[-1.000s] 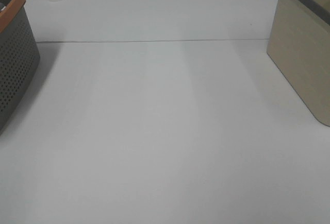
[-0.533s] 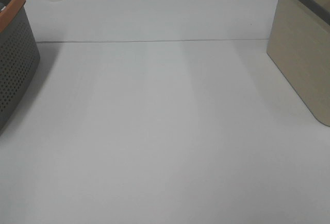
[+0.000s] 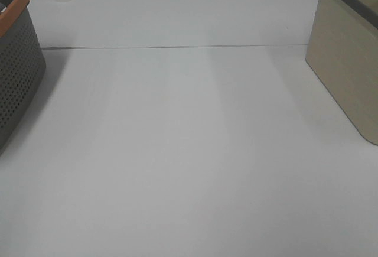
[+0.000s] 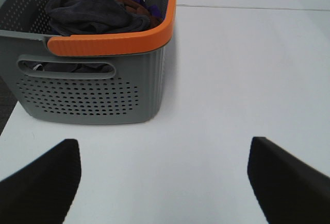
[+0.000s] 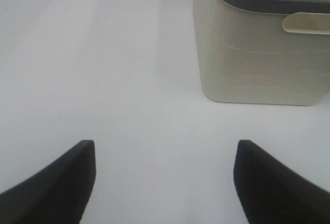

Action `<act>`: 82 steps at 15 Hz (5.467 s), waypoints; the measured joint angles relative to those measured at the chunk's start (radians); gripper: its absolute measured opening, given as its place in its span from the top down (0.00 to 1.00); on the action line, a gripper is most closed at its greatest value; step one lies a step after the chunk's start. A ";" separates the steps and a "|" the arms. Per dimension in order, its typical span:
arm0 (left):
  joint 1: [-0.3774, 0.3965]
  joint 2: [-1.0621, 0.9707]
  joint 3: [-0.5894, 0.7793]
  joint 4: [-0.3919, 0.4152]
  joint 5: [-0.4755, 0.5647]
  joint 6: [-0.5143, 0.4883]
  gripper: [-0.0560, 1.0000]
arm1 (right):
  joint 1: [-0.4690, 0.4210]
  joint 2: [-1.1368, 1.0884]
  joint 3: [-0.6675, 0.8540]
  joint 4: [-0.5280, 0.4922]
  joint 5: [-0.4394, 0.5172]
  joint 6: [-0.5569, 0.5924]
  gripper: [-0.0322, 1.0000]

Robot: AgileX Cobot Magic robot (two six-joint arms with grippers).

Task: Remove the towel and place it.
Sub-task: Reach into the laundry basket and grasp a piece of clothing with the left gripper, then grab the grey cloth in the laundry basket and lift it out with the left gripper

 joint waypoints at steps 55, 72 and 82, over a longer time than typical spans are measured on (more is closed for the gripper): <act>0.209 1.918 -0.849 0.499 -0.581 -1.536 0.95 | 0.000 0.000 0.000 0.000 0.000 0.007 0.25; 0.208 1.485 -0.870 0.765 -1.316 -1.388 0.95 | 0.000 0.000 0.000 0.000 0.000 0.007 0.25; 0.102 1.481 -1.116 0.799 -1.410 -1.357 0.95 | 0.000 0.000 0.000 0.000 0.000 0.007 0.25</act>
